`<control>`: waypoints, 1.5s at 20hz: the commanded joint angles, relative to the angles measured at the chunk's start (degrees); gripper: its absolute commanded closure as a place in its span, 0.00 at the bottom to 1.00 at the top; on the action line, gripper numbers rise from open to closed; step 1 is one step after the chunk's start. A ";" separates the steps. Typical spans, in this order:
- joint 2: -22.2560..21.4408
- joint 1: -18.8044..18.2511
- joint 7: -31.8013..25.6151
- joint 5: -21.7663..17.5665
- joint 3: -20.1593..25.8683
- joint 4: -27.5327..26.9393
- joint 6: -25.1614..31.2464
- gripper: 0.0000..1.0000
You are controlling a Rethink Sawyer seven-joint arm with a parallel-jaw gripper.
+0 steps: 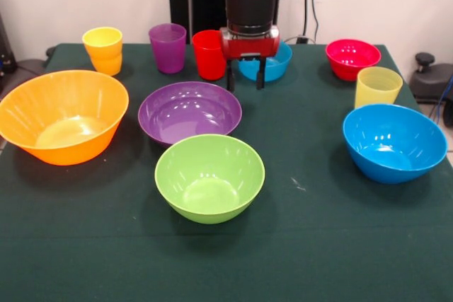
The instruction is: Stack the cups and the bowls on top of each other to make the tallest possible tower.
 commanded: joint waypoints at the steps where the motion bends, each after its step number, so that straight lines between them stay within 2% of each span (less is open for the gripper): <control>1: 5.92 -0.20 0.27 -4.11 1.81 -7.80 -2.79 0.00; 5: 7.16 0.47 0.89 -4.27 1.57 -8.64 -3.75 0.00; 10: 7.85 -0.59 0.07 -4.82 2.22 -9.31 -4.17 0.00; 14: 5.83 -2.76 -1.45 -5.01 3.99 -8.15 -2.14 0.00; 20: 0.40 -5.15 -3.16 -2.92 7.34 -4.96 2.91 0.00; 24: -0.01 -6.25 -3.52 -2.93 8.40 -4.52 3.49 0.00; 26: -2.96 -6.63 -3.85 -1.66 9.32 -2.52 5.58 0.00; 30: -12.96 -6.76 -3.83 3.32 11.83 4.63 11.69 0.00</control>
